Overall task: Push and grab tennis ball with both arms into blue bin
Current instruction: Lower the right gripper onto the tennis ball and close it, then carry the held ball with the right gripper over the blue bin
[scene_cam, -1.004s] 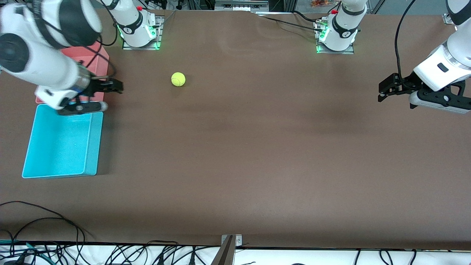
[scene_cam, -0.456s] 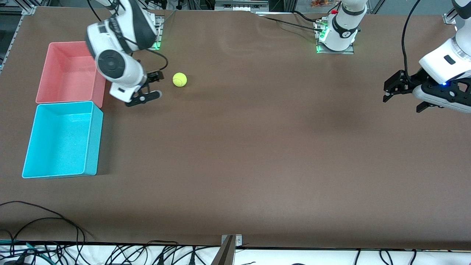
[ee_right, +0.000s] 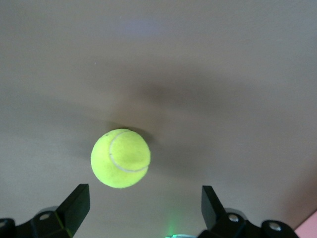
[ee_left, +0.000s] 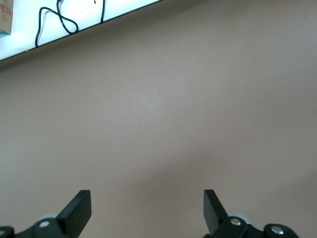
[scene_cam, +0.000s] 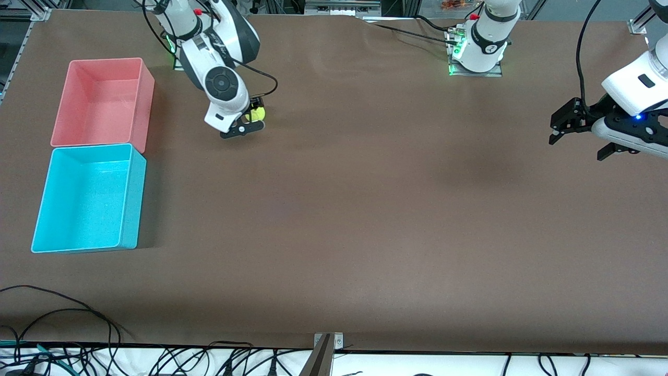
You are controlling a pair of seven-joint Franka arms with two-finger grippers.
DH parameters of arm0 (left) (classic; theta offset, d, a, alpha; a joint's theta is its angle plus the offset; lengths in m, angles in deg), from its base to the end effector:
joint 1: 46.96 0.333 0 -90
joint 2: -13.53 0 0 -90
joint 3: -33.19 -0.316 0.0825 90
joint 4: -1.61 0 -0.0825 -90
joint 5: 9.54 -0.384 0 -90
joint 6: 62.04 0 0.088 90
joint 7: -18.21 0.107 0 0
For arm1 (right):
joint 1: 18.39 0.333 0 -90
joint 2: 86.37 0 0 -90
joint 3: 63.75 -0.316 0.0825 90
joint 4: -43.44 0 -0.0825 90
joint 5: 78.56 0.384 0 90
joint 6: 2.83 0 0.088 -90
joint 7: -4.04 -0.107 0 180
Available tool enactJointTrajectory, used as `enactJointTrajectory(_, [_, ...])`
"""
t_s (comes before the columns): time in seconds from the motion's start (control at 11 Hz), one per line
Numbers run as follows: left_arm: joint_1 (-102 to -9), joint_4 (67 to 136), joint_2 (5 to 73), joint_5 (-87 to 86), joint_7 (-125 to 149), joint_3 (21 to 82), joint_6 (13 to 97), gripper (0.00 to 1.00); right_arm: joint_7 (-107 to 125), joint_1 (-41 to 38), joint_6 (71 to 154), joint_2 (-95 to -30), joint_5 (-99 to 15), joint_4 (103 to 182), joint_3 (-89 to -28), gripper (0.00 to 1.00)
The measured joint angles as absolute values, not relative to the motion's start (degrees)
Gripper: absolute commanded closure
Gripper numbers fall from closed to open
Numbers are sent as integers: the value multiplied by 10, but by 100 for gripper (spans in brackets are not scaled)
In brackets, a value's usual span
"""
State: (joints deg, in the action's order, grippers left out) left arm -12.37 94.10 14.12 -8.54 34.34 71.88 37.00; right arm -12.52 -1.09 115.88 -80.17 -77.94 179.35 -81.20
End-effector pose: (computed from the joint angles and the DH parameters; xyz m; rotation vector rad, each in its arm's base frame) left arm 0.5702 -0.0407 0.6139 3.0765 -0.5454 0.1692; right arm 0.3731 0.2617 0.2550 2.9131 0.4631 -0.5702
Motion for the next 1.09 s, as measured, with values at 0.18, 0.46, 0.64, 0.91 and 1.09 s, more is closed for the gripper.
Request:
enactJointTrajectory(0.18, [-124,941,141,-85,344,718,370,0,-133,-10,1181,-780,-775,1800,-821,0])
enactJointTrajectory(0.46, [-206,941,141,-96,345,645,370,0,-133,-10,1243,-756,-768,1825,-833,0])
enactJointTrajectory(0.64, [-336,940,141,-98,345,515,370,0,-133,-9,1268,-740,-768,1838,-835,0])
enactJointTrajectory(0.91, [-423,940,140,-98,345,430,370,0,-133,-8,1303,-726,-768,1854,-836,42])
enactJointTrajectory(1.09, [-466,939,139,-98,345,386,369,0,-133,-7,1310,-718,-768,1854,-837,66])
